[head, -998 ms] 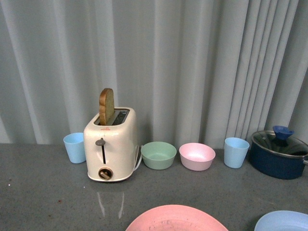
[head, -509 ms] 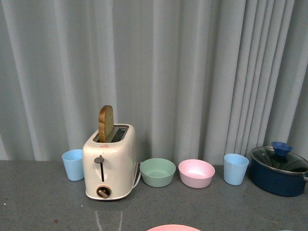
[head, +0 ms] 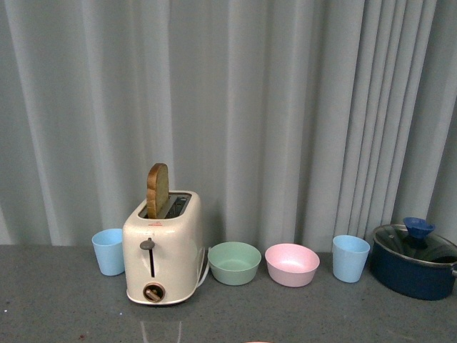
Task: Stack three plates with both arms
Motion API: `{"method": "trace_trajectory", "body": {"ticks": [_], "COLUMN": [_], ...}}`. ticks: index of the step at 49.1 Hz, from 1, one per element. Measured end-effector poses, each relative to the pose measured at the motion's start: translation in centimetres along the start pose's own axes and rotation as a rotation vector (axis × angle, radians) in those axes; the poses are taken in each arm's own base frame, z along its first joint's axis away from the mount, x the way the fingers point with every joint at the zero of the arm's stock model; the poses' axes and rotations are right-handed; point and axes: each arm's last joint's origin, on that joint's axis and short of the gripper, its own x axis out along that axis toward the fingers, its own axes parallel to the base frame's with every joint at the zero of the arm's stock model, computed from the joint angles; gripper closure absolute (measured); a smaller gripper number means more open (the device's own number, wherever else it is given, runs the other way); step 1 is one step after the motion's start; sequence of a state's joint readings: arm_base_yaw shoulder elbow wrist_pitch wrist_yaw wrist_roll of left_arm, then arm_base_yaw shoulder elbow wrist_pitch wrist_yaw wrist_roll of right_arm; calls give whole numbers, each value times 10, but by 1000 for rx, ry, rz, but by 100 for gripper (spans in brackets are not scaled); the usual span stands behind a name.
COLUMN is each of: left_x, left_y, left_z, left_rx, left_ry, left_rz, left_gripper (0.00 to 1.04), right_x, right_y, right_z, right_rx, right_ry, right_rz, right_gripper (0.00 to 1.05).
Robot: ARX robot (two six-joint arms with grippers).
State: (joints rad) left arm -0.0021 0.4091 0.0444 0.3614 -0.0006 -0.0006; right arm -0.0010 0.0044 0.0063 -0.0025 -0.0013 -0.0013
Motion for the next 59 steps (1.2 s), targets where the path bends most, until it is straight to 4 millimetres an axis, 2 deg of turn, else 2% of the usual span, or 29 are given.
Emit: {"method": "trace_trajectory", "body": {"ticks": [34, 41, 51, 59], "left_x": [-17, -28, -29, -29], "left_y": [0, 0, 0, 0], "left_z": [-1, -5, -4, -4], "left_rx": [0, 0, 0, -1], "left_ry": [-34, -23, -27, -27], "left_rz": [-1, -1, -1, -1], "left_gripper": [101, 101, 101, 63], "right_x": [0, 0, 0, 0], "right_y": [0, 0, 0, 0], "right_z": [0, 0, 0, 0], "right_rx": [0, 0, 0, 0], "right_ry": [0, 0, 0, 0], "right_rz": [0, 0, 0, 0], "right_gripper": [7, 7, 7, 7]}}
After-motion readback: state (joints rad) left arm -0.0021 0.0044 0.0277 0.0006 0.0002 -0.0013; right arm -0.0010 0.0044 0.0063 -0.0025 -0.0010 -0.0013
